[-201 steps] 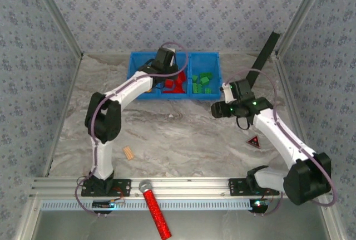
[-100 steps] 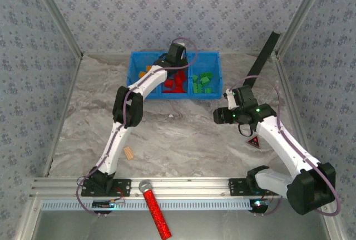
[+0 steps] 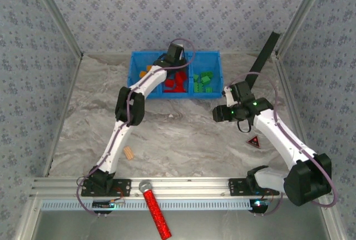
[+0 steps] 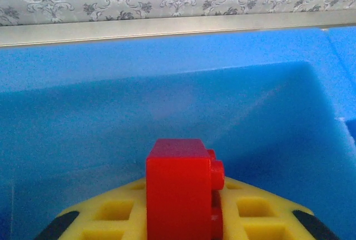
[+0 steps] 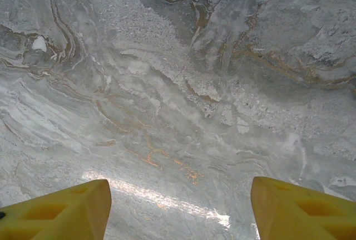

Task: Sort the legos into containers by color
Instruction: Place the lego in the container.

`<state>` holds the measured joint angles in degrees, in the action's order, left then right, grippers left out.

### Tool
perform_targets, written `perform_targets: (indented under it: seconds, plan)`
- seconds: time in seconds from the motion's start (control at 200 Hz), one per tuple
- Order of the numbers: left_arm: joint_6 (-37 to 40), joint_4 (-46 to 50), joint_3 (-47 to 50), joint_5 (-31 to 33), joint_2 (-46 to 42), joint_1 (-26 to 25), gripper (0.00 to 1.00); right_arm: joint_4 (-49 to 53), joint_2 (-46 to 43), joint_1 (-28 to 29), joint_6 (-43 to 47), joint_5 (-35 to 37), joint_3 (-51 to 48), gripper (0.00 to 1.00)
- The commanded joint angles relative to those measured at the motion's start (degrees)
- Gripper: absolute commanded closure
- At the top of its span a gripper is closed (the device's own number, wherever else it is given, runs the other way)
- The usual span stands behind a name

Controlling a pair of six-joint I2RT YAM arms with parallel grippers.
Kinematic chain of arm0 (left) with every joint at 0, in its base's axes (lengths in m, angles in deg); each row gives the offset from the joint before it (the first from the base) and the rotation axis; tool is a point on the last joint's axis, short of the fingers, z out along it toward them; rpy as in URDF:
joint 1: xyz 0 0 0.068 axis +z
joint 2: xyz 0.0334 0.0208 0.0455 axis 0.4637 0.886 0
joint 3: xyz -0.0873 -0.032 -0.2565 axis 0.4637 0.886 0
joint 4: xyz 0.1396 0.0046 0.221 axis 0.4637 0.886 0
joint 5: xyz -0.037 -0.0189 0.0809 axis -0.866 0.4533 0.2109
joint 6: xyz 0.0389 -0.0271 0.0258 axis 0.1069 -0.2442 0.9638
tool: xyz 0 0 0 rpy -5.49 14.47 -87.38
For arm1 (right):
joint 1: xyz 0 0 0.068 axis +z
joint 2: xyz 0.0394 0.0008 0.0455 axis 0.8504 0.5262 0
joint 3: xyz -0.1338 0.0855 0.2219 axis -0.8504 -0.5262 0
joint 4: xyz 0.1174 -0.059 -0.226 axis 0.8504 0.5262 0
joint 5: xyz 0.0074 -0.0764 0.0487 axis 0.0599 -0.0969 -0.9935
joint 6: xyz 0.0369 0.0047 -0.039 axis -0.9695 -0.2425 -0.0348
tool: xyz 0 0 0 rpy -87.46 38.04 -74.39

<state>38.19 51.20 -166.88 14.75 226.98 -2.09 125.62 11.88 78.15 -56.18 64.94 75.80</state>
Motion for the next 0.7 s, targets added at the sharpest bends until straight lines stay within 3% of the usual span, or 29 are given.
perform_targets:
  seconds: [0.0, 0.16, 0.615, 0.67, 0.685, 0.695]
  plan:
    - [-0.8, -0.6, 1.7, -0.9, -0.3, 0.4, 0.66, 2.5, 0.5, 0.1, 1.3, 1.3, 2.1, 0.31]
    - [1.0, 0.6, 2.6, -1.0, -2.8, 0.5, 0.43, 2.9, 1.5, 0.0, 2.7, 0.5, 3.1, 0.28]
    - [9.8, 4.8, 14.4, 0.5, -27.7, 0.8, 0.34, 1.1, -0.4, 0.4, 5.3, 0.4, 4.9, 0.23]
    - [10.7, 4.3, 18.4, 0.5, -32.0, 0.8, 0.33, -0.2, -1.4, 0.2, 5.6, 1.5, 3.7, 0.17]
    - [10.9, 3.9, 19.9, 0.7, -33.3, 0.8, 0.33, -0.6, -1.7, 0.2, 5.6, 1.8, 3.3, 0.13]
    - [10.9, 3.6, 20.9, 0.9, -34.2, 0.8, 0.32, -1.0, -1.9, 0.2, 5.6, 2.1, 3.0, 0.05]
